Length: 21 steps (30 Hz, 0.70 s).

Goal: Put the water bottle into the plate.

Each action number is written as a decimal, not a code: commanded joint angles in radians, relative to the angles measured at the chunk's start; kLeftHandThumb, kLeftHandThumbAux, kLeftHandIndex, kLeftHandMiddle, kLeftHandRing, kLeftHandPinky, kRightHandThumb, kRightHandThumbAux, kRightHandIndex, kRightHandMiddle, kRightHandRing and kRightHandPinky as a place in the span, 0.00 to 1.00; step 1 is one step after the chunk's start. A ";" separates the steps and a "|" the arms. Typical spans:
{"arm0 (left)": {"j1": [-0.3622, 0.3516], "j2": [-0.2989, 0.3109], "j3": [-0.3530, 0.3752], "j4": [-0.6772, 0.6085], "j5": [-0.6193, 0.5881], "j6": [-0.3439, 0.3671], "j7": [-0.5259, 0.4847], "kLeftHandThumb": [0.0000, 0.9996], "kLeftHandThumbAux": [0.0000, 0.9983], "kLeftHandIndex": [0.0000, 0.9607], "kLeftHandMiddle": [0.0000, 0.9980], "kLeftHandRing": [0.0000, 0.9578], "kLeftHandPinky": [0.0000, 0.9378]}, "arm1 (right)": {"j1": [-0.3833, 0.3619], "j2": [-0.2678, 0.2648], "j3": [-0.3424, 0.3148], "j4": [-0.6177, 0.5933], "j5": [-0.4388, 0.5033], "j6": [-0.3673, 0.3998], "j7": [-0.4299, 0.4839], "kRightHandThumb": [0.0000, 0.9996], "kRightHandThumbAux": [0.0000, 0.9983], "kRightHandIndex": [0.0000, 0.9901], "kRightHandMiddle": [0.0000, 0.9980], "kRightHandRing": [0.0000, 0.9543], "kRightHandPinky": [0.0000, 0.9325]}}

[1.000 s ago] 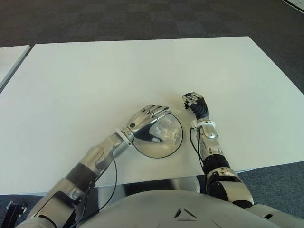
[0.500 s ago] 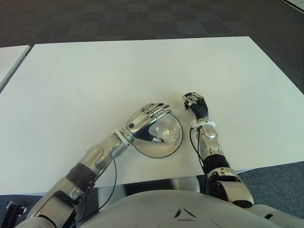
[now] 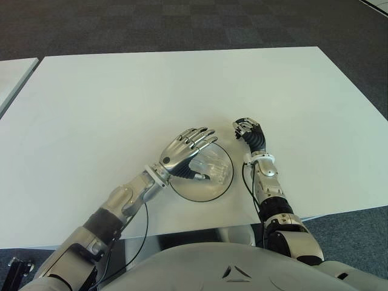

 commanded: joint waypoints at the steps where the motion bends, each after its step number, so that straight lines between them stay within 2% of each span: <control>1: 0.008 -0.001 0.009 0.014 0.007 0.006 0.047 0.02 0.45 0.00 0.00 0.00 0.00 | 0.014 0.001 -0.001 0.017 0.009 0.031 0.004 0.71 0.73 0.44 0.69 0.70 0.71; 9: 0.030 -0.032 0.046 0.023 -0.084 -0.025 0.094 0.00 0.43 0.00 0.00 0.00 0.00 | 0.011 0.000 -0.001 0.025 0.006 0.023 0.004 0.71 0.73 0.44 0.69 0.71 0.72; 15: 0.044 -0.068 0.086 0.061 -0.191 -0.092 0.128 0.00 0.44 0.00 0.00 0.00 0.00 | 0.010 0.001 -0.001 0.026 0.006 0.024 0.001 0.71 0.73 0.44 0.69 0.71 0.72; 21: 0.036 -0.099 0.145 0.167 -0.312 -0.198 0.168 0.00 0.49 0.00 0.00 0.00 0.00 | 0.010 0.004 -0.003 0.026 0.011 0.026 0.002 0.71 0.73 0.44 0.69 0.71 0.72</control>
